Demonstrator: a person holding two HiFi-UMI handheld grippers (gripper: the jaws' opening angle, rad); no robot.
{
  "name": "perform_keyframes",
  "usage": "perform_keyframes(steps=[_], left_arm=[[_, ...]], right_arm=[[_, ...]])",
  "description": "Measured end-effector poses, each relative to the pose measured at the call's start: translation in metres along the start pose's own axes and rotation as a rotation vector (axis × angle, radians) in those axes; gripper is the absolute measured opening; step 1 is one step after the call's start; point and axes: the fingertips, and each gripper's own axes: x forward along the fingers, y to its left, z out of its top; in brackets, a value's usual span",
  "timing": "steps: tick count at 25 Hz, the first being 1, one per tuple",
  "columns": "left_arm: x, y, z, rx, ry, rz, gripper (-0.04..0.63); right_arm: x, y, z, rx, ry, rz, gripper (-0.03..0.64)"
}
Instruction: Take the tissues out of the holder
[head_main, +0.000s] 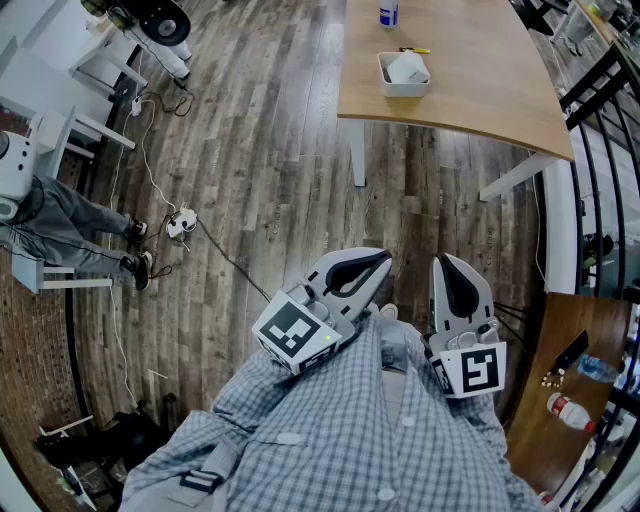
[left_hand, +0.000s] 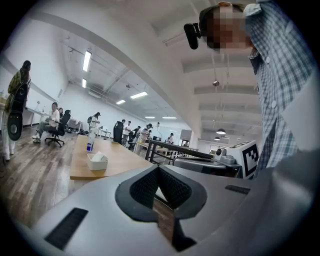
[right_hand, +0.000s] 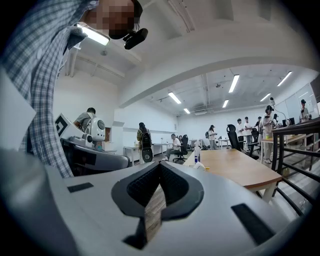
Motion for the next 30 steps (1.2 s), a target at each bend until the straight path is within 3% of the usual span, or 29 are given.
perform_keyframes(steps=[15,30], left_arm=[[0.015,-0.008,0.003,0.011,-0.012,0.002,0.005],[0.02,-0.02,-0.007,0.001,-0.028,0.093,0.005]], right_arm=[[-0.008,-0.016,0.0,0.012,-0.022,-0.005,0.012],[-0.026,-0.045,-0.002,0.008,-0.037,-0.005,0.012]])
